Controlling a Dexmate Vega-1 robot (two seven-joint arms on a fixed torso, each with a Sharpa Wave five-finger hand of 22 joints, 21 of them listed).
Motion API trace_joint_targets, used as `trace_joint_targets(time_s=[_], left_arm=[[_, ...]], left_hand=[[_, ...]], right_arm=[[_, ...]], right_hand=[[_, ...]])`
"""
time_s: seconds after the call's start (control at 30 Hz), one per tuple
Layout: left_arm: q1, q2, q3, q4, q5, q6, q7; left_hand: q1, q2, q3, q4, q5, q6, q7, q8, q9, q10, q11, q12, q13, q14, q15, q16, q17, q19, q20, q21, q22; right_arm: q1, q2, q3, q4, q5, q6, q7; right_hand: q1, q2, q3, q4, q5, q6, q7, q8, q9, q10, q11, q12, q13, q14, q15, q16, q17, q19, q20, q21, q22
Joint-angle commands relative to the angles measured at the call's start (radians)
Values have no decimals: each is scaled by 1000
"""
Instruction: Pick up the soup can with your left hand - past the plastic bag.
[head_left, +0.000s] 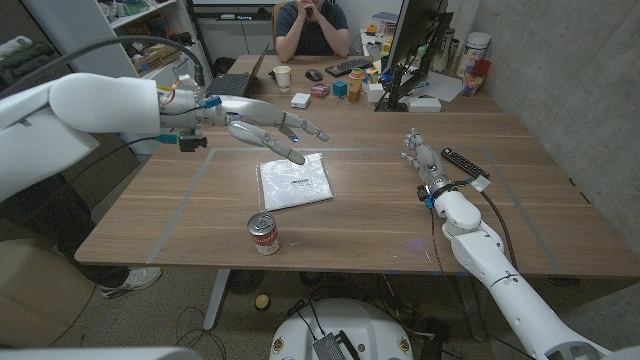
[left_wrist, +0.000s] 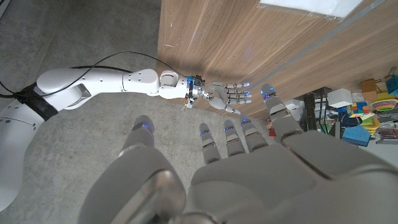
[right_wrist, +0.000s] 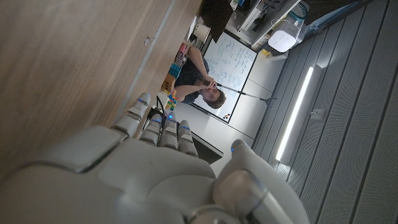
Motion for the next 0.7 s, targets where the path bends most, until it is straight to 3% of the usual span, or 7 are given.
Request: trace_joint_targets(time_s=[0.03, 0.47, 0.7], left_arm=[[62, -4, -93, -114, 136, 154, -89], [91, -46, -107, -154, 223, 203, -175], [78, -26, -75, -165, 246, 244, -199]], left_hand=[[26, -3, 1, -9, 8, 17, -3, 5, 5, 11, 3, 2, 4, 2, 9, 1, 3, 18, 1, 7, 4], [74, -3, 2, -10, 5, 41, -3, 6, 5, 24, 15, 3, 4, 27, 25, 4, 3, 56, 1, 15, 5], [106, -3, 4, -12, 3, 51, -1, 6, 5, 33, 8, 3, 4, 42, 24, 6, 3, 74, 1, 18, 5]], right_arm=[[22, -2, 2, 25, -5, -34, -9], [-3, -8, 8, -10, -16, -19, -30], [-3, -16, 2, -24, -21, -30, -30]], right_hand=[[3, -11, -2, -3, 8, 0, -1, 10, 2, 6, -1, 5, 4, 5, 0, 9, 4, 3, 1, 6, 4], [3, -12, -4, -4, 9, -1, 0, 9, 2, 8, -5, 5, 4, 9, 4, 10, 4, 5, 2, 7, 4], [3, -12, -4, -4, 9, -1, 1, 8, 2, 8, -5, 5, 4, 11, 5, 10, 4, 7, 3, 8, 4]])
